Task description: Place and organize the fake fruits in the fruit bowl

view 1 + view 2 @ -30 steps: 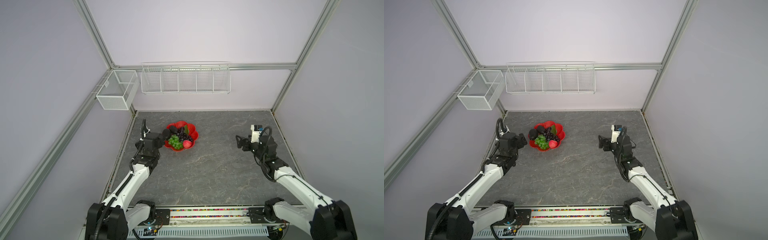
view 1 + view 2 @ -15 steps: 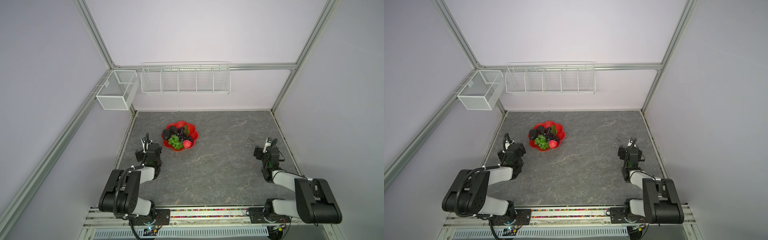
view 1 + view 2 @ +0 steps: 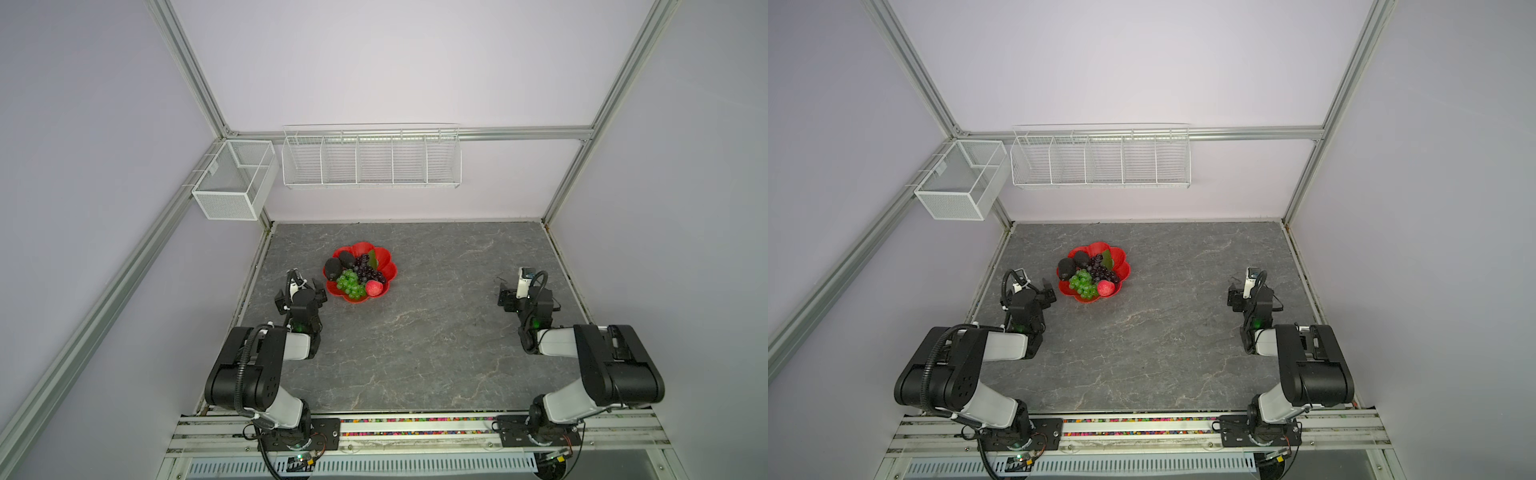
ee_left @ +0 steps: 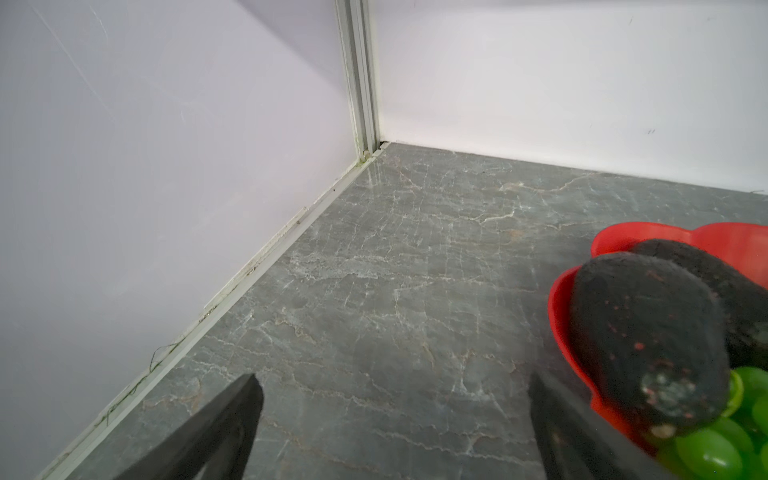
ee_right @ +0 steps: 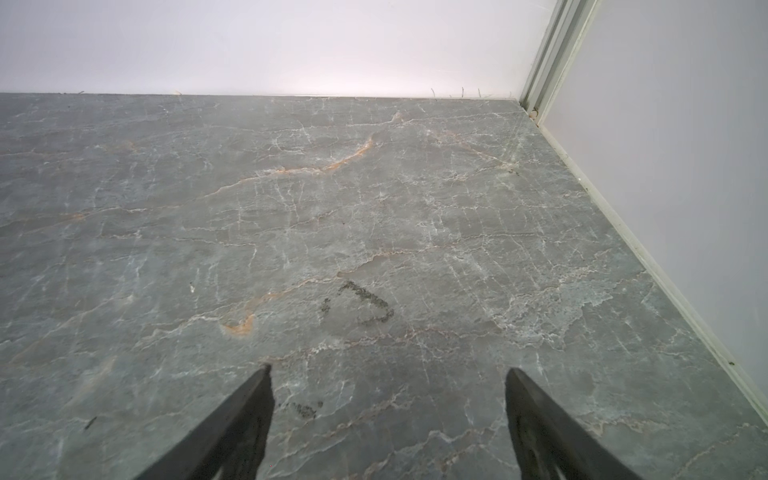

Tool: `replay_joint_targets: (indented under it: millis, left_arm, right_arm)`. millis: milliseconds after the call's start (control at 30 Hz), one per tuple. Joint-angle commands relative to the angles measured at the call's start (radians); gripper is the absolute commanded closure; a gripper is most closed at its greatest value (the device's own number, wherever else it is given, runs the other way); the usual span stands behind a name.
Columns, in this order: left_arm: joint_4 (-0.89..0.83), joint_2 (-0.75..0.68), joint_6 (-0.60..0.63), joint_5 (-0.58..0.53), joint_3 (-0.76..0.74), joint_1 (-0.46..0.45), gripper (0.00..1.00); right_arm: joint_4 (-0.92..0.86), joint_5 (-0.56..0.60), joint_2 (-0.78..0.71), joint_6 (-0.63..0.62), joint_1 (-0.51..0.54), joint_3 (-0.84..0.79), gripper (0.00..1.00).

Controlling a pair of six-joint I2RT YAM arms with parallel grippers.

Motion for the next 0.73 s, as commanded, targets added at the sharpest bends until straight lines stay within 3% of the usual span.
replay_joint_targets:
  millis: [0, 700]
  left_arm:
    - [0.022, -0.001, 0.019, 0.015, 0.007, 0.004, 0.00]
    - [0.068, 0.013, 0.026, 0.016, -0.003, 0.004, 0.00]
  right_arm:
    - [0.007, -0.011, -0.012, -0.027, 0.005, 0.007, 0.12]
    - [0.002, -0.019, -0.012, -0.026, 0.003, 0.010, 0.12]
